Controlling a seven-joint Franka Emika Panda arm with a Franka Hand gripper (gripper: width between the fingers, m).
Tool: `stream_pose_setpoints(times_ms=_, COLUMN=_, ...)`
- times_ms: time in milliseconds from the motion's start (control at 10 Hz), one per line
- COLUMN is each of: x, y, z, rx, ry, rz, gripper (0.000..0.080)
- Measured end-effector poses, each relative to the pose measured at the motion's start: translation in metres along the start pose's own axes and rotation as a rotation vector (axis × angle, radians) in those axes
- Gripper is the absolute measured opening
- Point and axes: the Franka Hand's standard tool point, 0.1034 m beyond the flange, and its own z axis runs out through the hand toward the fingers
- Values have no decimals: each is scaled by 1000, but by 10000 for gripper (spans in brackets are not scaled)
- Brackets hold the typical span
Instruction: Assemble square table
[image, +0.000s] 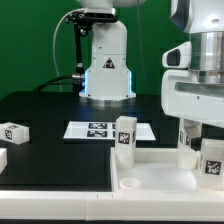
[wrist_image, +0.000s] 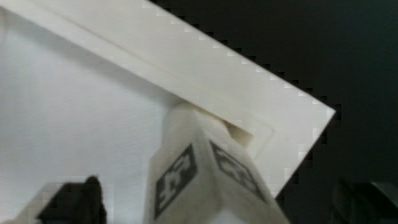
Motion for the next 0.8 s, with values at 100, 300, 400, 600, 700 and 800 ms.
stream_pose_setpoints(times_ms=100, x=1, y=0, z=0, rx=-3, ry=3, rz=-85, gripper=646)
stream_pose_setpoints(times_ms=300, x=6, y=0, z=-2, rx=-13, ry=20, rz=-404, gripper=648)
stream_pose_setpoints(times_ms=400, x=11, y=2, z=-2, rx=-9, ry=23, rz=-514, gripper=648)
stream_pose_setpoints(times_ms=600, x=10, y=1, z=-1, rx=-9, ry=23, rz=-495, gripper=414)
stream_pose_setpoints(times_ms=700, x=11, y=2, z=-1, rx=-10, ry=23, rz=-493, gripper=414)
stream_pose_setpoints(times_ms=800, x=10, y=1, z=-1, rx=-7, ry=22, rz=-456, gripper=283)
